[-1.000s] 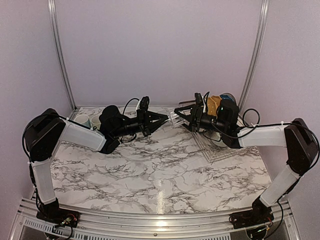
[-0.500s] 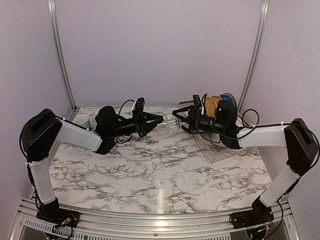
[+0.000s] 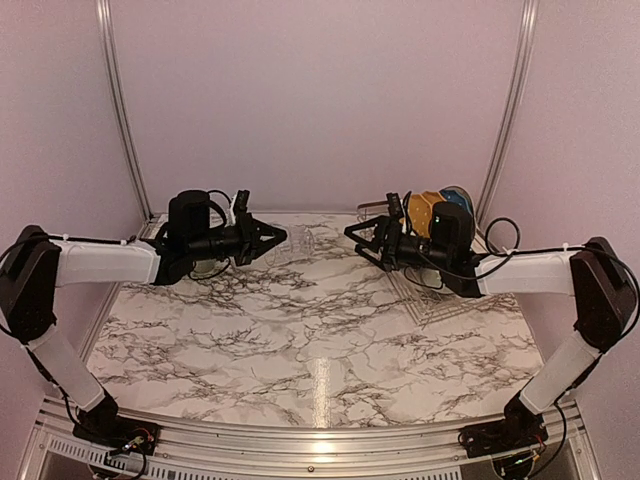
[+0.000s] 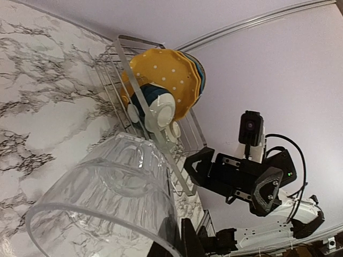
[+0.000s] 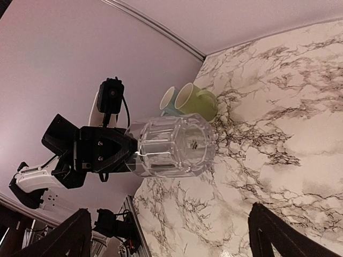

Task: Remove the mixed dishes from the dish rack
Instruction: Place the cup at the corner of the board.

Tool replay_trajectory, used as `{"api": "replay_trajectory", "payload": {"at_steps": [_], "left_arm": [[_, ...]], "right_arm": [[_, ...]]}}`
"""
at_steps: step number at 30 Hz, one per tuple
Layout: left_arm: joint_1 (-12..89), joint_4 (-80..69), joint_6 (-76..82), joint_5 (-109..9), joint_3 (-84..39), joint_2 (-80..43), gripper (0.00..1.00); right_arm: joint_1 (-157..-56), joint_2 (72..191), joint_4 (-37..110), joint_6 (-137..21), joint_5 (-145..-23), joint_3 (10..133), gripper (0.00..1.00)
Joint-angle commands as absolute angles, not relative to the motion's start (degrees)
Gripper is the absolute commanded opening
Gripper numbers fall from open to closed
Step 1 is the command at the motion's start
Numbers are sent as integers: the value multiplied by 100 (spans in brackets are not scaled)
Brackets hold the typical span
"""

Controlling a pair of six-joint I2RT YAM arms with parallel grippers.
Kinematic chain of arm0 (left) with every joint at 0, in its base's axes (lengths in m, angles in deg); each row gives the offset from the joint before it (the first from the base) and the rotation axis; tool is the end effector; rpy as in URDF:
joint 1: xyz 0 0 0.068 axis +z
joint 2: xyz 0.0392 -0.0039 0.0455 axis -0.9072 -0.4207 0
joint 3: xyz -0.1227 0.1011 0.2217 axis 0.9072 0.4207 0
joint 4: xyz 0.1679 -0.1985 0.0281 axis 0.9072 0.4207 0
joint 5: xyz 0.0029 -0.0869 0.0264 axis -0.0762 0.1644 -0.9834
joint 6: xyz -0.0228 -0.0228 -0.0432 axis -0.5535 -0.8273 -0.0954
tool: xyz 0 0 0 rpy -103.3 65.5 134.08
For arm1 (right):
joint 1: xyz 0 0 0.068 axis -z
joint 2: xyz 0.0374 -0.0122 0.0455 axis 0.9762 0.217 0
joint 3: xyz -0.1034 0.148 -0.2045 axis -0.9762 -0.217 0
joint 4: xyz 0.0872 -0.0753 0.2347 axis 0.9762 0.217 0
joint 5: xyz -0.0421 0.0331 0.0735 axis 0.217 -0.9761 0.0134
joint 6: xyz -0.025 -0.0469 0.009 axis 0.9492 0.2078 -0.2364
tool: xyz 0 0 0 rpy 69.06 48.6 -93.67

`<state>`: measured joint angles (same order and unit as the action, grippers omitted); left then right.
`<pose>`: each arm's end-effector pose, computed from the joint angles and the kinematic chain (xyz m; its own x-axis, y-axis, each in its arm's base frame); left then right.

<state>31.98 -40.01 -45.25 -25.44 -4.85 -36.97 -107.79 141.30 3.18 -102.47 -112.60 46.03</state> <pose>0.2992 -0.2184 0.2627 -0.8109 -0.3423 -0.4746 0.4203 0.2236 -0.8794 0.2910 0.1946 0.2501 -0.7835 0.2691 -0.5601 -0.4829 0.3035 0.8214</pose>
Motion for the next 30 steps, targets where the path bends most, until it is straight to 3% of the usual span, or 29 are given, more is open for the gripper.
{"api": "replay_trajectory", "payload": {"at_steps": [1,8,15,22,30], "left_arm": [[3208,259,-1936,-4055,-1434,-3298,0],[3216,3307,-761,-6155,-2246,-3377,0],[3317,4793,-391,-8118,-2408,-3579,0],[3989,4874,-592,-8399,-1793,-3260,0],[5139,4415,-352,-7699,-1585,-3221,0]], "right_arm": [[-10744,13988,586,-10022,-11114,4802,99],[-10721,14086,631,-10018,-11133,4850,98],[-10717,14087,718,-9976,-11113,4868,98],[-10707,14004,846,-9904,-11050,4836,98],[-10680,13990,863,-9887,-11078,4818,98]]}}
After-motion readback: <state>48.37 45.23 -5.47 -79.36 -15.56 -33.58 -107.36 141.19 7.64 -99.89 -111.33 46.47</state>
